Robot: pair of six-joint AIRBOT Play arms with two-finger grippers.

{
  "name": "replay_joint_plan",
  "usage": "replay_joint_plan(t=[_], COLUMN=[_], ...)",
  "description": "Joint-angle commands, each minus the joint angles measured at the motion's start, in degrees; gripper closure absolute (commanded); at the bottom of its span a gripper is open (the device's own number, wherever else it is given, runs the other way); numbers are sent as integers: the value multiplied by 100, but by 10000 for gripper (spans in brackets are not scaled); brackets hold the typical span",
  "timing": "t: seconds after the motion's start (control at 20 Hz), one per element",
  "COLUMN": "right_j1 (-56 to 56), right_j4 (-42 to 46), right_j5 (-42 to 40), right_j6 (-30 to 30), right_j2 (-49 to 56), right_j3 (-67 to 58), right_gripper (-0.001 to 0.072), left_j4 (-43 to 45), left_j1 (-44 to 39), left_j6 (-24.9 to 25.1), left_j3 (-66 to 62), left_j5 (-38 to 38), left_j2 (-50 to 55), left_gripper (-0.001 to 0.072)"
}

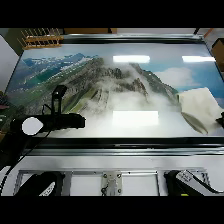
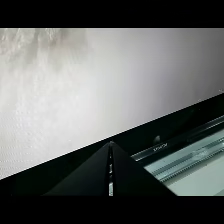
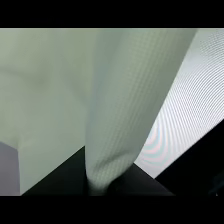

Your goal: Fold the clothes and pants, and hang the long-sleeved shirts on hangers.

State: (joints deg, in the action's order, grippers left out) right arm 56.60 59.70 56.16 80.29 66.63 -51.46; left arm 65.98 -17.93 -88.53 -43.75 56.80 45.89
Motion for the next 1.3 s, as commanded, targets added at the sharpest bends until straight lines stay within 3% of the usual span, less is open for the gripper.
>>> replay_joint_plan(t=[0.0,0.3,0.35,0.45,0.5,0.7,0.85,1.0,1.25], right_j1=[203,144,146,190,256,348,-13,-1130,-4037], right_j4=[317,610,680,868,994,953,-205,-1519,-1600], right_j5=[87,612,704,901,1010,1019,562,647,859], right_j6=[398,396,396,400,446,496,-138,-874,-1014], right_j2=[-105,-170,-173,-177,-195,-584,-1276,-1773,-1915], right_j3=[507,750,748,699,601,-116,-293,-256,-251], right_gripper=[697,678,546,19,-8,-8,-8,-8,-8], left_j4=[4,9,9,7,9,39,39,37,39], left_j1=[-4,-4,-4,-4,-4,-4,-4,-4,-4], left_j6=[0,2,2,2,2,2,2,2,2], left_j3=[2,2,2,2,2,2,2,2,2], left_j5=[-50,-188,-190,-186,-179,-225,-264,-315,-356], left_j2=[0,0,0,0,0,2,2,2,0], left_gripper=[691,692,691,691,692,692,691,692,691])
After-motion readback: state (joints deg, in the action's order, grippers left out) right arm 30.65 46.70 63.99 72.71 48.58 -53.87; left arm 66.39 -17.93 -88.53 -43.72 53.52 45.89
